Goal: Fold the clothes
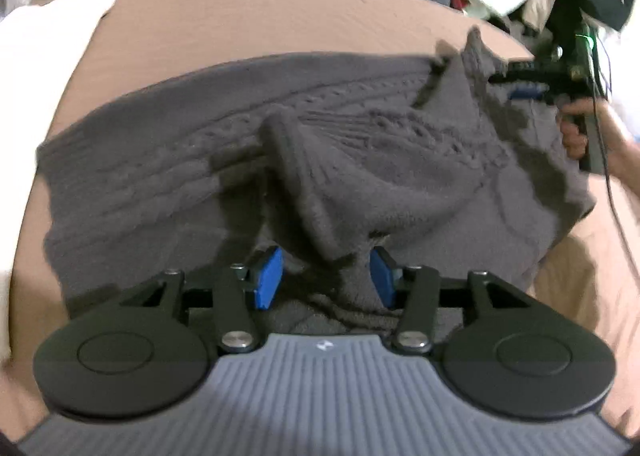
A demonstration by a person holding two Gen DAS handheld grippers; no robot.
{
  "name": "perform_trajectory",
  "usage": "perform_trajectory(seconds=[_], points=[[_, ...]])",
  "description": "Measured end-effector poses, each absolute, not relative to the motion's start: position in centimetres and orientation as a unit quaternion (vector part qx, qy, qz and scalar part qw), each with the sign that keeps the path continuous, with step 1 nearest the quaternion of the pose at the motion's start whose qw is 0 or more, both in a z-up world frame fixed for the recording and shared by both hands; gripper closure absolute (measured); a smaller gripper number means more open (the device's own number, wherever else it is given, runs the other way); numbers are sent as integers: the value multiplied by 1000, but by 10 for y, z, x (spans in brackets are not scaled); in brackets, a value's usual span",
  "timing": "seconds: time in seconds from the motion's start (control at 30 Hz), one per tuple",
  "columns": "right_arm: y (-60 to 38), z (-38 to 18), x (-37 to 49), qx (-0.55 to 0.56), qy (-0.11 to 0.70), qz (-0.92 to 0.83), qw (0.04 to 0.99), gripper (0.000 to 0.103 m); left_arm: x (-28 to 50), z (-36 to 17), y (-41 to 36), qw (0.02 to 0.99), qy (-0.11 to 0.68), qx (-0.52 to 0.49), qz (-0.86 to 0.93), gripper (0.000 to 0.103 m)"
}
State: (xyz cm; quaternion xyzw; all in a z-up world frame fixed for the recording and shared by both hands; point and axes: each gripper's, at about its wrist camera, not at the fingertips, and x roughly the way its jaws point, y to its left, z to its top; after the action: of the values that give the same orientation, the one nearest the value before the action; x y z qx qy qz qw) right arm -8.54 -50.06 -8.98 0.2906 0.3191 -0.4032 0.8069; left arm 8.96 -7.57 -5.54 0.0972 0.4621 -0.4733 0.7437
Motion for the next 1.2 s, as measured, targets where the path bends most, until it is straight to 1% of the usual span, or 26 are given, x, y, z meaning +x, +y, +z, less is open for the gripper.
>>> perform_trajectory(seconds=[0.07, 0.1, 0.2, 0.27, 0.3, 0.33, 0.4, 0.43, 0.47, 0.5, 0.53, 0.57, 0.6, 0.67, 0.73, 0.77, 0.8, 0.83, 0.93, 0.97, 1.03, 1.07, 1.1, 1.13, 1.17, 1.2], points=[[-493, -78, -86, 286, 294, -416, 811, 36, 105, -54, -57, 753, 455, 53, -473, 39], [-492, -71, -86, 291, 277, -411, 818, 36, 114, -56, -55, 753, 459, 32, -470, 37], [-496, -57, -77, 327, 244, -372, 834, 35, 140, -74, -63, 741, 488, -33, -460, 37], [-504, -56, -61, 349, 246, -349, 834, 30, 151, -93, -76, 725, 510, -72, -456, 37], [-509, -55, -53, 359, 248, -337, 834, 21, 151, -100, -80, 729, 508, -78, -452, 37], [-513, -58, -44, 366, 254, -329, 833, 15, 149, -106, -85, 735, 503, -79, -448, 37], [-521, -71, -24, 372, 283, -327, 821, 15, 143, -117, -99, 749, 487, -73, -442, 37], [-526, -80, -15, 371, 300, -338, 811, 17, 138, -120, -108, 757, 472, -57, -447, 37], [-529, -85, -10, 365, 310, -347, 807, 22, 133, -122, -116, 765, 451, -38, -458, 42], [-531, -89, -9, 354, 313, -356, 806, 51, 128, -124, -122, 767, 431, -18, -476, 63], [-533, -93, -8, 343, 317, -365, 806, 91, 124, -122, -124, 763, 420, -9, -492, 73], [-535, -94, -12, 343, 305, -370, 808, 91, 122, -119, -124, 758, 413, -5, -505, 80], [-533, -89, -23, 352, 276, -372, 813, 91, 120, -114, -122, 757, 406, -10, -512, 83], [-523, -74, -50, 366, 206, -369, 829, 91, 121, -101, -113, 766, 386, -37, -513, 84], [-502, -55, -85, 365, 137, -357, 849, 91, 121, -85, -103, 786, 369, -23, -496, 85], [-487, -49, -104, 365, 112, -351, 855, 91, 121, -76, -97, 795, 362, -12, -486, 85], [-471, -50, -121, 365, 106, -355, 854, 91, 120, -69, -90, 802, 354, -5, -482, 85], [-458, -56, -133, 366, 121, -368, 846, 91, 120, -65, -82, 806, 347, -2, -480, 85], [-441, -97, -160, 363, 218, -415, 805, 86, 116, -58, -66, 800, 358, 10, -481, 85], [-440, -109, -168, 374, 230, -419, 795, 86, 114, -57, -65, 791, 370, 11, -487, 82], [-437, -115, -176, 394, 216, -418, 790, 83, 113, -60, -65, 768, 406, -5, -495, 81], [-436, -113, -176, 391, 212, -419, 792, 80, 115, -62, -66, 758, 420, -20, -498, 79], [-433, -109, -173, 376, 219, -423, 795, 71, 116, -64, -68, 749, 431, -34, -501, 74], [-427, -105, -168, 358, 233, -429, 796, 66, 116, -65, -70, 748, 434, -38, -502, 71], [-421, -99, -164, 335, 246, -439, 796, 65, 115, -66, -71, 750, 432, -36, -500, 65], [-414, -92, -159, 309, 255, -453, 796, 65, 114, -67, -72, 757, 425, -29, -495, 63]])
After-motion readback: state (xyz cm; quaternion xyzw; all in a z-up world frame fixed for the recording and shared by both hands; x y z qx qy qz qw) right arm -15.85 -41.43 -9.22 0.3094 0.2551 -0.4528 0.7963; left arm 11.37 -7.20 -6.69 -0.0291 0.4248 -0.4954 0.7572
